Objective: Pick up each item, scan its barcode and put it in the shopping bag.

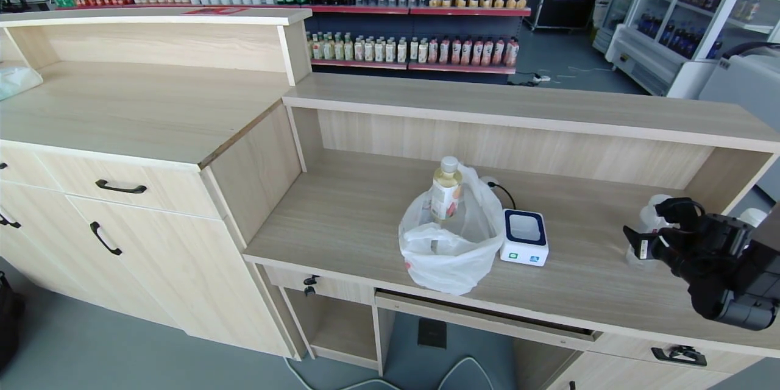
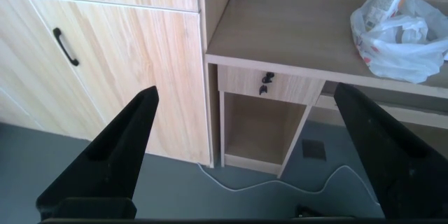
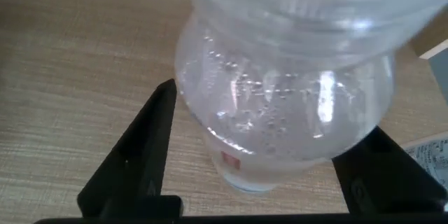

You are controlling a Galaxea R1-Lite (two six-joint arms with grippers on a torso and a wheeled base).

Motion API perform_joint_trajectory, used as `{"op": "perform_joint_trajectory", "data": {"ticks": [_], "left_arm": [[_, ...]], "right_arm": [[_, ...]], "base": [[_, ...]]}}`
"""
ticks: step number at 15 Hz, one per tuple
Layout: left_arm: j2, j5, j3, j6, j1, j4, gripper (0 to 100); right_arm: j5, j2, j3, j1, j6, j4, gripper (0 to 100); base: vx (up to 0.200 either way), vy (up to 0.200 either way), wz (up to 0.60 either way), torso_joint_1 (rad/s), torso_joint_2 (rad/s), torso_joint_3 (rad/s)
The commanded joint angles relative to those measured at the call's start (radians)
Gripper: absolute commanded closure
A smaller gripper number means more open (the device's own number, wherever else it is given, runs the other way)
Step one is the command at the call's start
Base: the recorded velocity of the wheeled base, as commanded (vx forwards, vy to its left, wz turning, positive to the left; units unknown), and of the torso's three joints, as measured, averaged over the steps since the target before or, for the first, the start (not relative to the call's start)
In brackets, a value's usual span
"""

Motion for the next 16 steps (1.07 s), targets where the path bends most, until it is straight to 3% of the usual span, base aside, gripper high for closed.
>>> {"op": "perform_joint_trajectory", "data": {"ticks": [1, 12, 16], "left_arm": [[0.002, 0.000, 0.000, -0.001, 0.000, 0.000, 0], [0.000, 0.000, 0.000, 0.000, 0.000, 0.000, 0], [0.000, 0.000, 0.000, 0.000, 0.000, 0.000, 0]], "right_arm": [[0.002, 0.009, -0.032, -0.001, 0.000, 0.000, 100], [0.002, 0.006, -0.041, -0.006, 0.032, 0.000, 100], [0.002, -0.080, -0.042, 0.023, 0.116, 0.078, 100]], "base": [[0.000, 0.000, 0.00, 0.000, 0.00, 0.000], [0.000, 0.000, 0.00, 0.000, 0.00, 0.000], [0.000, 0.000, 0.00, 0.000, 0.00, 0.000]]}}
